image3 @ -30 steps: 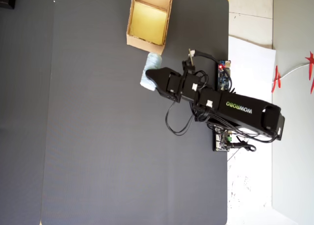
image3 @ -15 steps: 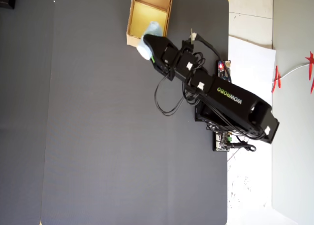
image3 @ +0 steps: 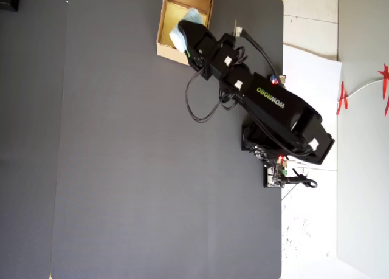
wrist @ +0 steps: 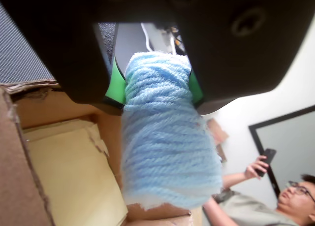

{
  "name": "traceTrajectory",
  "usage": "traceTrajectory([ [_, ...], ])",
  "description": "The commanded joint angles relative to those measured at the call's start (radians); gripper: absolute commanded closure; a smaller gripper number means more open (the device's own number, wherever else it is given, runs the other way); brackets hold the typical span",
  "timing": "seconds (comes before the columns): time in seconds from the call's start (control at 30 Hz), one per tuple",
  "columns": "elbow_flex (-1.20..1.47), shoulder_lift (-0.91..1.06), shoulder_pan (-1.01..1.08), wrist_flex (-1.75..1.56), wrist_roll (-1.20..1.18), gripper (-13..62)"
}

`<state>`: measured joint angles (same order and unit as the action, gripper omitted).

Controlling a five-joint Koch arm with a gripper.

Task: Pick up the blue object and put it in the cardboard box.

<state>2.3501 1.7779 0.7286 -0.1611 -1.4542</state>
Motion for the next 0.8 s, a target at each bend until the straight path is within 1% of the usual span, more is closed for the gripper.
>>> traceTrajectory([
  [0.0, -0.104, 0.0, 0.003, -0.005, -0.003, 27.0],
  [0.07, -0.121, -0.002, 0.003, 0.034, -0.006, 21.4],
  [0.1, -0.123, -0.002, 0.003, 0.037, -0.006, 20.1],
  [0.27, -0.138, -0.002, 0.009, 0.032, -0.005, 16.9],
  [0.5, -0.144, 0.037, -0.012, 0.026, -0.015, 16.9],
  [0.67, -0.083, 0.11, -0.11, 0.034, -0.092, 16.9],
  [0.77, -0.028, 0.166, -0.186, 0.034, -0.097, 16.9],
])
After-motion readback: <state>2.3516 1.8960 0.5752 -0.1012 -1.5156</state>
